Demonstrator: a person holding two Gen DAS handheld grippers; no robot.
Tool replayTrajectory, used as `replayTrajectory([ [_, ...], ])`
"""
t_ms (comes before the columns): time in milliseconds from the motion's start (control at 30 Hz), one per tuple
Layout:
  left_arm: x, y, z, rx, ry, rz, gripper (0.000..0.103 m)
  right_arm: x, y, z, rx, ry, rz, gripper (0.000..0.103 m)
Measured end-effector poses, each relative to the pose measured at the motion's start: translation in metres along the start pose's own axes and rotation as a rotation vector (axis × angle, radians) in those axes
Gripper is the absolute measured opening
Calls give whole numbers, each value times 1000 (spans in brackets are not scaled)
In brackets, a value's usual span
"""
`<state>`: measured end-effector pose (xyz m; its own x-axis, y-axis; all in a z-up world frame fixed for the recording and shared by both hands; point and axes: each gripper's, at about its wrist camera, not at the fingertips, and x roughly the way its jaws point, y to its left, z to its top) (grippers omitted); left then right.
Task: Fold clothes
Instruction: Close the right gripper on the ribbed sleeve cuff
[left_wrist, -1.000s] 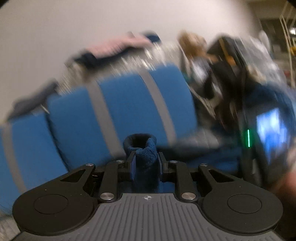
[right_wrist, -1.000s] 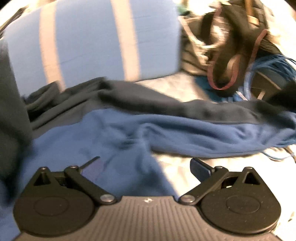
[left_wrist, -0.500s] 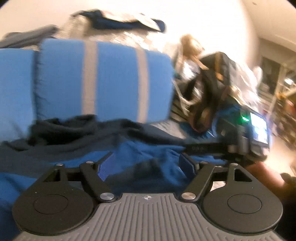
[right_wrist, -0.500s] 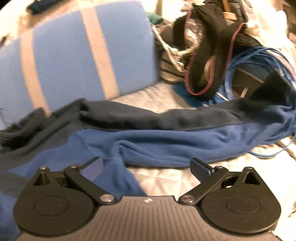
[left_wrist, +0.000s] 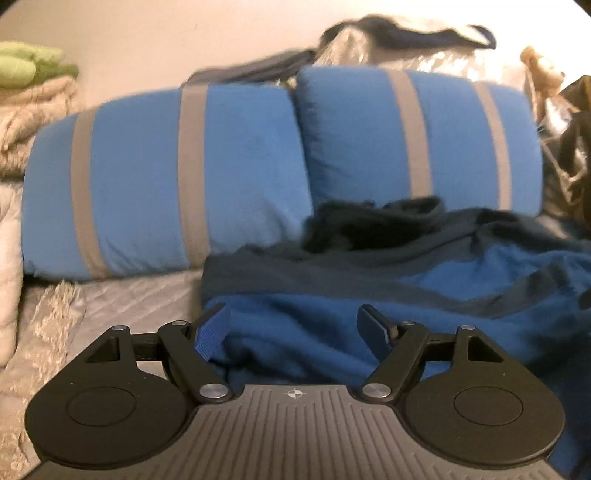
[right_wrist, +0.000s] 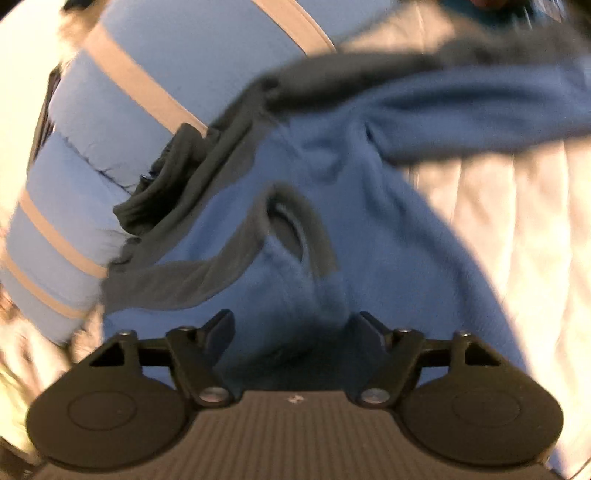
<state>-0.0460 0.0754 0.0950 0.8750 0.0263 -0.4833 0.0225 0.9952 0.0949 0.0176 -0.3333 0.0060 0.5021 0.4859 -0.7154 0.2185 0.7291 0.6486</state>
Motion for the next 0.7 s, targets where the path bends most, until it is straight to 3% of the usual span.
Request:
replayTrajectory([
  [133, 4, 15, 5, -65, 34, -7, 75, 7, -11, -1, 126, 1, 18, 59],
  [233, 7, 27, 2, -109, 45, -5, 75, 14, -20, -1, 209, 9, 32, 55],
  [333, 11, 37, -2, -130, 71, 4, 75, 18, -33, -3, 317, -4, 43, 64],
  [400, 13, 43, -5, -144, 89, 11, 75, 19, -45, -3, 408, -9, 53, 64],
  [500, 16, 53, -9, -165, 115, 21, 75, 18, -44, -4, 404, -19, 68, 38],
  [600, 19, 63, -13, -186, 142, 30, 75, 20, -44, -5, 405, -20, 68, 37],
  [700, 17, 69, -15, -189, 151, 42, 75, 22, -50, -7, 467, -1, 93, 54],
])
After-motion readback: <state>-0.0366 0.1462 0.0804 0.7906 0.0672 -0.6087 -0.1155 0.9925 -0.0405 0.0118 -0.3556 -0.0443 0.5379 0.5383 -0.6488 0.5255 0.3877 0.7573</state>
